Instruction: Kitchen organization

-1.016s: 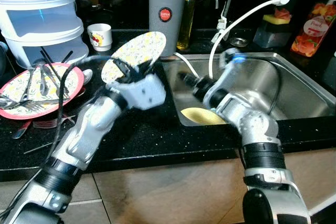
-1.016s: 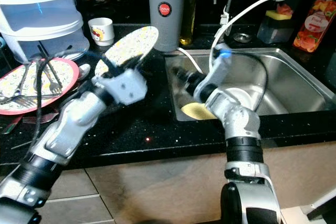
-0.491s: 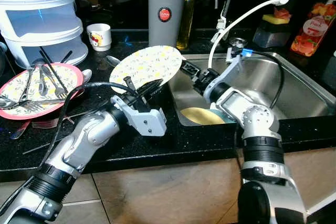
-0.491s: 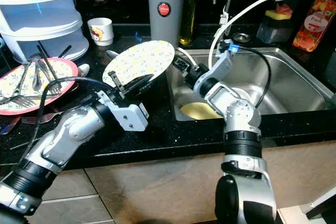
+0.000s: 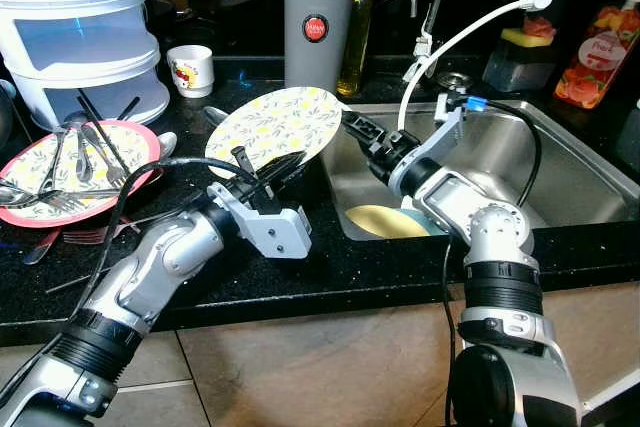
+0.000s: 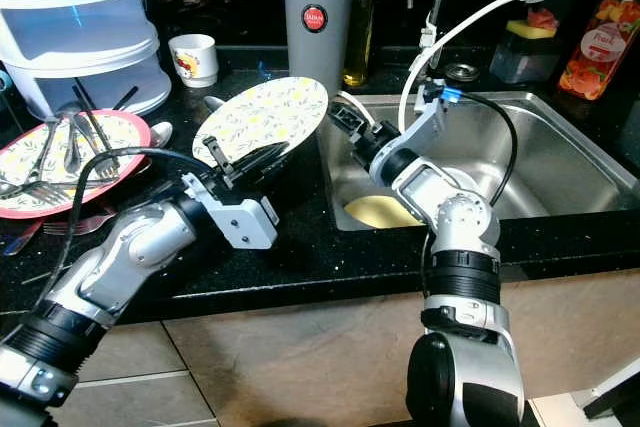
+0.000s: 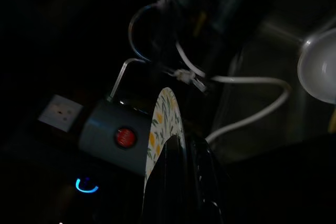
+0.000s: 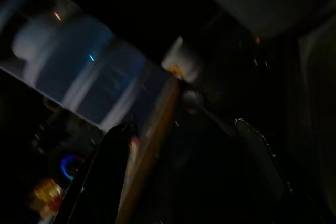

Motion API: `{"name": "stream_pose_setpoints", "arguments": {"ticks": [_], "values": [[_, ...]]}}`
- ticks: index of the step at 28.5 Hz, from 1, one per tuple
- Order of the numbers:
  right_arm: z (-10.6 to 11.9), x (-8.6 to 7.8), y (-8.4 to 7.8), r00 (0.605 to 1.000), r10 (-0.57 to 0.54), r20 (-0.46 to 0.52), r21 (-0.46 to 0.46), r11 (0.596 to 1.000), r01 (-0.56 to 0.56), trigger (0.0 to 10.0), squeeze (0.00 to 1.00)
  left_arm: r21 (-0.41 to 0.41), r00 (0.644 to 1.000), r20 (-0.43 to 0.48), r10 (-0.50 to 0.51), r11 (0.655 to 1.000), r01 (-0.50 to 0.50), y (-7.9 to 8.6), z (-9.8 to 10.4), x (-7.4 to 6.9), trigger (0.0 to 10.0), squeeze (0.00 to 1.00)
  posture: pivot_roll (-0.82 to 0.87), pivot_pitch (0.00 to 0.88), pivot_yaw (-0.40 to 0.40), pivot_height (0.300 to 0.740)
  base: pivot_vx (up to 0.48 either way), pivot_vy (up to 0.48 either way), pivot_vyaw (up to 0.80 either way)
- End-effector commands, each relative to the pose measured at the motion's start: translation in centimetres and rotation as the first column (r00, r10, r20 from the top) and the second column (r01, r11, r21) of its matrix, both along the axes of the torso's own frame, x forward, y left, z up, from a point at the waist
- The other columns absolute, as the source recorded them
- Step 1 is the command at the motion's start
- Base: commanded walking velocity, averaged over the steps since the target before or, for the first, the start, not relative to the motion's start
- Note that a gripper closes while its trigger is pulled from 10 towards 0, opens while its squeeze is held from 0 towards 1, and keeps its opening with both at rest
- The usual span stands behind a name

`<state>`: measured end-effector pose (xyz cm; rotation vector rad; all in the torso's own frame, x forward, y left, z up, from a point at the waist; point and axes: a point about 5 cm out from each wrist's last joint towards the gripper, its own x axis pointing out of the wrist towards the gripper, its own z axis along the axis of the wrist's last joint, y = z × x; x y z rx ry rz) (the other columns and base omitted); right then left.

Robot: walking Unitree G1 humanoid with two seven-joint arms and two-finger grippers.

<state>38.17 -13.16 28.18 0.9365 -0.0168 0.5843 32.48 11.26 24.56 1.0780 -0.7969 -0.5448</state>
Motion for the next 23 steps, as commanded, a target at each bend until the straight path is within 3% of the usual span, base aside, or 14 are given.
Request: {"name": "stream_pose_setpoints", "arguments": {"ticks": [1,7,13,22,23], "values": [[1.2,-0.1,-0.3,0.999,-0.009,0.037,0.037,0.999,0.007,10.0,0.00,0.023,1.000,0.008,-0.016,1.000,0.016,-0.3,-0.1,-0.1,0.0,0.00,0.12,0.060,-0.026,0.740,0.000,0.000,0.00],[0.9,-1.0,1.2,0.993,0.098,0.061,-0.061,0.994,-0.095,10.0,0.00,0.025,1.000,0.015,-0.026,0.999,0.026,-0.5,0.0,0.0,0.0,0.00,0.12,0.062,-0.024,0.740,0.000,0.000,0.00],[-0.7,-1.0,2.3,0.992,0.123,-0.002,-0.185,0.975,-0.121,10.0,0.00,0.029,0.999,0.033,-0.031,0.999,0.030,-0.6,0.2,0.1,0.0,0.00,0.12,0.069,-0.027,0.740,0.000,0.000,0.00],[-0.9,-1.1,2.6,0.990,0.140,-0.023,-0.191,0.971,-0.142,10.0,0.00,0.032,0.998,0.042,-0.036,0.999,0.034,-0.7,0.2,0.2,0.0,0.00,0.12,0.073,-0.029,0.740,0.000,0.000,0.00],[-0.9,-1.1,2.6,0.990,0.141,-0.023,-0.184,0.972,-0.142,9.6,0.00,0.034,0.998,0.042,-0.036,0.999,0.034,-0.7,0.2,0.2,0.0,0.00,0.12,0.073,-0.029,0.740,0.000,0.000,0.00]]}}
